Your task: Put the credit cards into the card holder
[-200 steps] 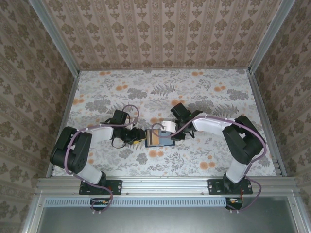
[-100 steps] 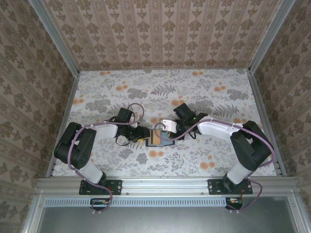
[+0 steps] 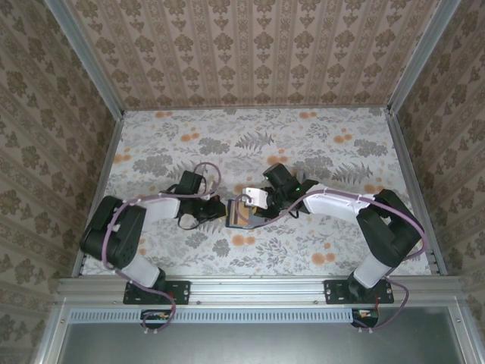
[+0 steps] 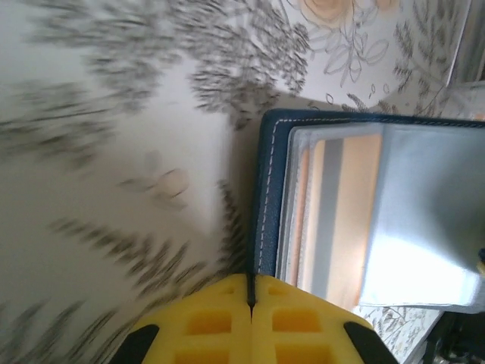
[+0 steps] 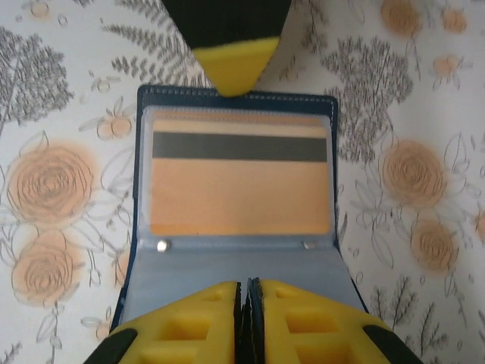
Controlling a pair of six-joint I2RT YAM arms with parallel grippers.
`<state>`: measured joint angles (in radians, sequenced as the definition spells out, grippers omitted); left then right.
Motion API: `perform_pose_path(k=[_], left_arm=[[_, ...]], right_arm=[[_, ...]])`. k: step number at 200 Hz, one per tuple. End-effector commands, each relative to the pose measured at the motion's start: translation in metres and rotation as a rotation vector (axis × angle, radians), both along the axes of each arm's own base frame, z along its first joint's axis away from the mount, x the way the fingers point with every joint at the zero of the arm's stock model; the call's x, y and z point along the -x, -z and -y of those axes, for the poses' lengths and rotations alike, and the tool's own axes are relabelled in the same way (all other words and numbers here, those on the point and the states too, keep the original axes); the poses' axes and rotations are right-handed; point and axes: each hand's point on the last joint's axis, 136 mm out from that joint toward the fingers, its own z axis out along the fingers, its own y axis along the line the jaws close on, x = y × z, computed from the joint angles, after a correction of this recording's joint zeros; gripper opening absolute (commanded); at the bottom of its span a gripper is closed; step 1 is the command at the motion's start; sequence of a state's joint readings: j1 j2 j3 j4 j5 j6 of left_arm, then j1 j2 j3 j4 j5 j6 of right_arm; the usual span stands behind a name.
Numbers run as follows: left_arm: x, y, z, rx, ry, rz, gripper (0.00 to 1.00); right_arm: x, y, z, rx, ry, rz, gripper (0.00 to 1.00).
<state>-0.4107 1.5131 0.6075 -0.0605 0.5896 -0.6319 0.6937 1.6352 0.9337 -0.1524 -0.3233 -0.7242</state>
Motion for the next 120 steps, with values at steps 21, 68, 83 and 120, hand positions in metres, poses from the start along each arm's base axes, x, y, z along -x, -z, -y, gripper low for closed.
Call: perform_pose_path(k=[21, 68, 83, 120], left_arm=[[0.0, -0.037, -0.033, 0.011, -0.053, 0.097, 0.0], [0.004, -0.067, -0.037, 0.027, -0.036, 0.164, 0.0], [0.005, -0.062, -0.03, 0.041, -0.012, 0.146, 0.0], [0.001, -0.043, -0.033, -0.015, -0.071, 0.078, 0.22]], right_arm=[[0.007, -0.014, -0.039, -0.157, -0.03, 0.005, 0.16], [0.004, -0.007, -0.094, -0.264, -0.023, -0.033, 0.16], [-0.005, -0.009, -0.103, -0.343, 0.03, -0.049, 0.16], [-0.012, -0.004, -0.107, -0.435, 0.103, -0.099, 0.16]])
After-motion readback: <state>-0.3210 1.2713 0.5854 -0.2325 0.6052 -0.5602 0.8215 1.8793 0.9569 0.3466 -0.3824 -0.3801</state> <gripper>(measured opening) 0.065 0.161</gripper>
